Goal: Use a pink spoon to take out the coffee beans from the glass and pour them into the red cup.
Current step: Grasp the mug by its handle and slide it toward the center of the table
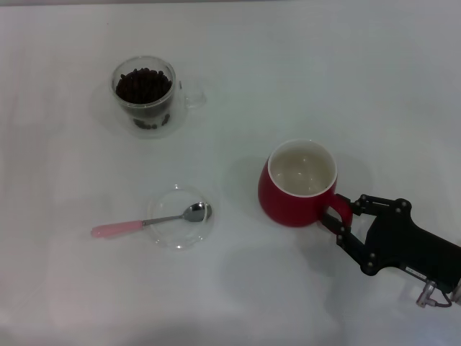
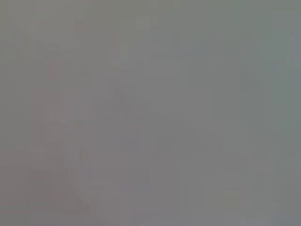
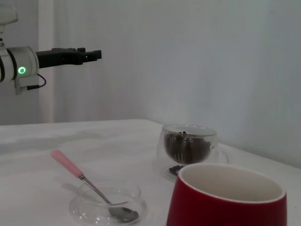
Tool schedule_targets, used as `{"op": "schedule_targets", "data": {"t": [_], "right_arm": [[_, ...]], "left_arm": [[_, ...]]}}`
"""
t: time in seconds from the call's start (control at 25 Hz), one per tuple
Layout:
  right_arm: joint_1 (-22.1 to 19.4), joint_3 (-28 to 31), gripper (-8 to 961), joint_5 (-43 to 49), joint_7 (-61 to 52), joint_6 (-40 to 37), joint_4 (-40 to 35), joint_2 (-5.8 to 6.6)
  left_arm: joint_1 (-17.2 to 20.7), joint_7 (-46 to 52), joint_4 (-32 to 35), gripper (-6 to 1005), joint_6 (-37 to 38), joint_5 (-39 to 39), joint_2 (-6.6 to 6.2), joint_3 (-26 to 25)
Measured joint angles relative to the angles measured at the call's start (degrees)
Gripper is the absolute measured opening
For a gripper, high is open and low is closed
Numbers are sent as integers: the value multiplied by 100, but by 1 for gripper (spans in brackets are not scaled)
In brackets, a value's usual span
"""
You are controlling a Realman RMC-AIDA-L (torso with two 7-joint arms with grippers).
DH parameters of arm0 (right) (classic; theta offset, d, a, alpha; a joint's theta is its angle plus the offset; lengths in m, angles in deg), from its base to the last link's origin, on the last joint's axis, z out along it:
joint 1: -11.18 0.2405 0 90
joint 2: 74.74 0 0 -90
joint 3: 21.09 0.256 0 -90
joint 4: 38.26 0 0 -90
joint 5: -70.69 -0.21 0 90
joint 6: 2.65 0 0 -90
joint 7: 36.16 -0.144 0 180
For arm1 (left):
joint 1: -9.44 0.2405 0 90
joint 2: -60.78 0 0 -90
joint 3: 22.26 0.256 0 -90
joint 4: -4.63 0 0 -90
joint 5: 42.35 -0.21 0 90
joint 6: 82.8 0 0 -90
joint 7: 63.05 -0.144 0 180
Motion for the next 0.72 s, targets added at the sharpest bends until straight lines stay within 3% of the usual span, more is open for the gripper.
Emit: {"op": "schedule_targets", "data": {"t": [0.4,0.72], "right_arm": [[27,97,301,-72,-310,75,42,-2],[7,141,575,-119,-455,-230,68,23]], "left_arm": [[-11,-16,0,700,0,-19,3,0],[18,-19,6,700,0,3,-1,-6]]}}
